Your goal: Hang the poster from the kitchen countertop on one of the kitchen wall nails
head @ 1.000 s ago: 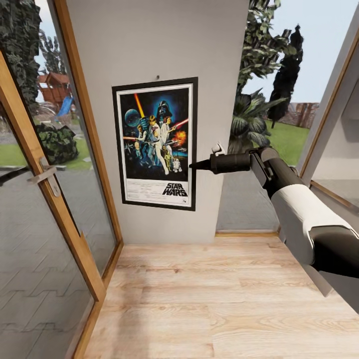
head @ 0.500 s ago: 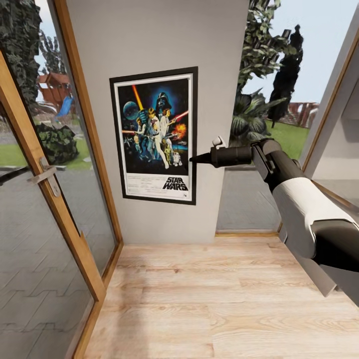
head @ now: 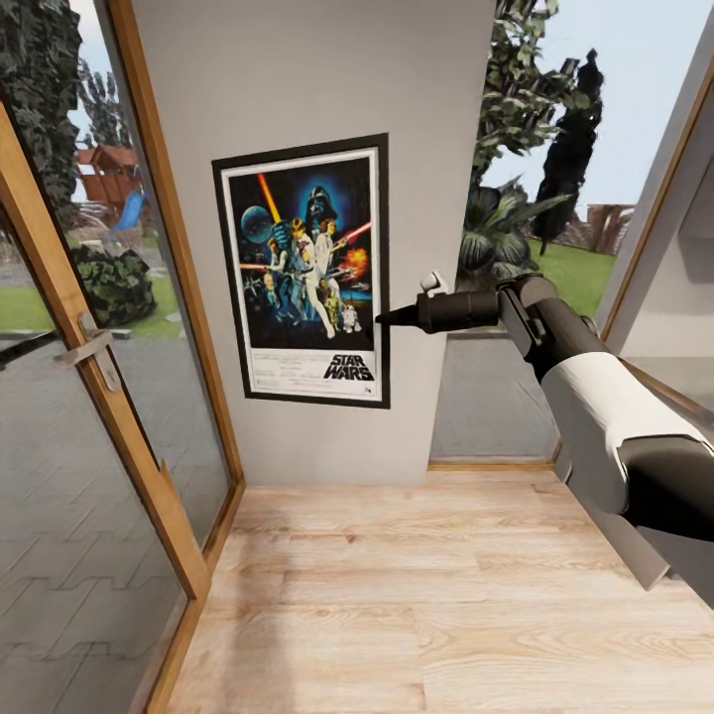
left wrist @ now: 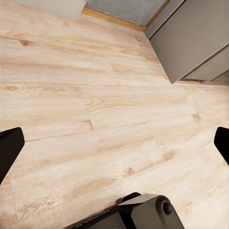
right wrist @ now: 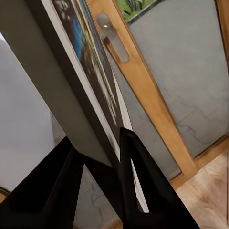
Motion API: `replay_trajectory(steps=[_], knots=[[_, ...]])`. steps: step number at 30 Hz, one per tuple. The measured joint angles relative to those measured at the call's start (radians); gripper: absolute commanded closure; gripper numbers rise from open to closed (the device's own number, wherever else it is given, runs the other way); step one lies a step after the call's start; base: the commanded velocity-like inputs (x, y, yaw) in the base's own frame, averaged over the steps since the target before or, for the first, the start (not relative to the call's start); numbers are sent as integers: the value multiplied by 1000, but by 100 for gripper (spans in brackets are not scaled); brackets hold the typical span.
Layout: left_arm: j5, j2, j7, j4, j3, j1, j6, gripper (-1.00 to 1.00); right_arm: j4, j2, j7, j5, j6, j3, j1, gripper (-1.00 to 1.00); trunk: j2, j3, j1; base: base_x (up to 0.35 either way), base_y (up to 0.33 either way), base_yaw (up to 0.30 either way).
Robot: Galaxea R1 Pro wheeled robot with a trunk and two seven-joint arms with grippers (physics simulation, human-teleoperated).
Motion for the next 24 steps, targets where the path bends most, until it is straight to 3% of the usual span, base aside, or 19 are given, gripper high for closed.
replay_trajectory(steps=[10, 15, 24], knots=[[0, 0, -17, 0, 1, 0, 0, -100, -2, 0, 1, -1, -22, 7, -8, 100, 0, 0, 0, 0, 0, 0], [0, 0, -49, 0, 37, 0, 0, -100, -2, 0, 2, -2, -41, 8, -9, 100, 0, 0, 0, 0, 0, 0], [-1, -1, -51, 1, 44, 1, 2, -100, -8, 0, 2, -2, -43, 9, -9, 100, 0, 0, 0, 0, 0, 0]])
